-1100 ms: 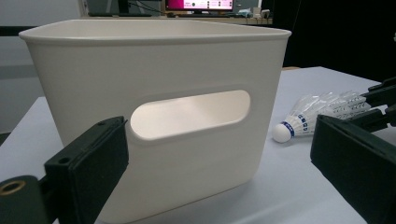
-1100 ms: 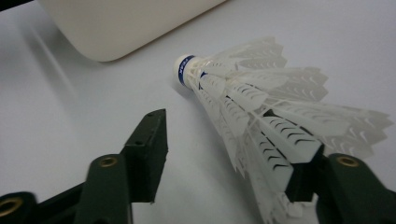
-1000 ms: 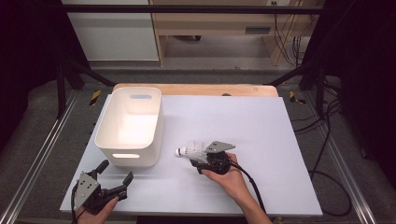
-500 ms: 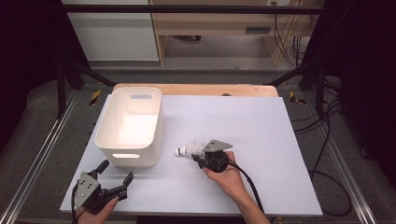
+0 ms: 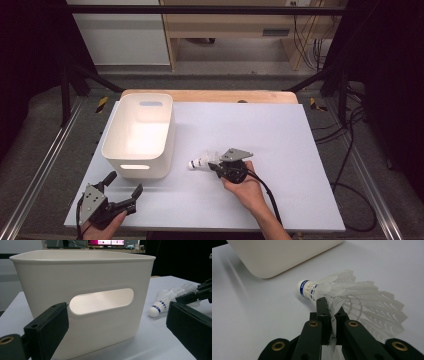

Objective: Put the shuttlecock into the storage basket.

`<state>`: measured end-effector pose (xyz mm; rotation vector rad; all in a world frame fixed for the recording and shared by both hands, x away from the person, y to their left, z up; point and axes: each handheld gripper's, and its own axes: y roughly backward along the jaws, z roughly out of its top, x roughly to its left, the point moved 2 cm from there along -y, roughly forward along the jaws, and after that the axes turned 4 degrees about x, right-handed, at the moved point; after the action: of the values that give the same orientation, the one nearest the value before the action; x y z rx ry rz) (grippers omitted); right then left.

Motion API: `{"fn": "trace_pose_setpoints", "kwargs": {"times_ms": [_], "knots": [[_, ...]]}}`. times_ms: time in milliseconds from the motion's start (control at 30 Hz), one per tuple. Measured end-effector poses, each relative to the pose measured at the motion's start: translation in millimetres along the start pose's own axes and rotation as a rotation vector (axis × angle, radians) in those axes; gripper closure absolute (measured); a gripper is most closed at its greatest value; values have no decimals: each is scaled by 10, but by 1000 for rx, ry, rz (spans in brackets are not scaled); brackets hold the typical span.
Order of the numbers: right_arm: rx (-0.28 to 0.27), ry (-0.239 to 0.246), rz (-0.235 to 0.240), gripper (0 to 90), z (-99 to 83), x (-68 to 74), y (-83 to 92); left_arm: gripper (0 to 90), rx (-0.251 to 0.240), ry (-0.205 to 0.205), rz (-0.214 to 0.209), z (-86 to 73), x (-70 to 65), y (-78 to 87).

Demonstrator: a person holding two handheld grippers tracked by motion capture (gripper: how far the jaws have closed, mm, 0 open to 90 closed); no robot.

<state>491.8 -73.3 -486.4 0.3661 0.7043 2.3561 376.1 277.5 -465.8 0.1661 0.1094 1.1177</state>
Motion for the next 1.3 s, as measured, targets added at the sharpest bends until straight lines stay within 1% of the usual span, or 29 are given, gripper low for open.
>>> {"fn": "trace_pose_setpoints", "kwargs": {"times_ms": [200,267,300,333,500,533,567,700,800,833,867,967,1100,1300], "knots": [[-10,-4,16,885,48,0,97,43,-2,-1,0,1,-1,2],[-13,-3,18,885,82,4,142,43,-7,-1,-2,4,2,7],[-19,3,19,886,134,9,193,43,-9,0,-2,4,6,10],[-19,3,19,886,134,9,193,43,-10,2,-3,4,8,12],[-46,18,23,885,300,11,291,39,-35,14,-21,25,-4,19],[-53,19,27,886,365,4,310,38,-41,4,-34,32,-20,17],[-53,19,27,886,365,4,310,38,-41,4,-34,32,-20,17],[-64,16,36,886,495,-14,339,37,-46,-8,-52,40,-46,-23],[-70,13,35,885,601,-32,359,37,-48,-8,-68,44,-72,-56],[-78,14,33,886,671,-50,379,37,-47,-11,-71,46,-82,-63],[-78,14,33,886,671,-50,379,37,-46,-16,-73,48,-90,-67],[-87,16,33,886,770,-77,412,38,-42,-26,-74,44,-106,-67],[-90,25,29,886,907,-100,460,38,-41,-18,-70,30,-88,-58],[-111,43,24,886,1141,-101,507,39,-43,-14,-58,30,-62,-37]]}}
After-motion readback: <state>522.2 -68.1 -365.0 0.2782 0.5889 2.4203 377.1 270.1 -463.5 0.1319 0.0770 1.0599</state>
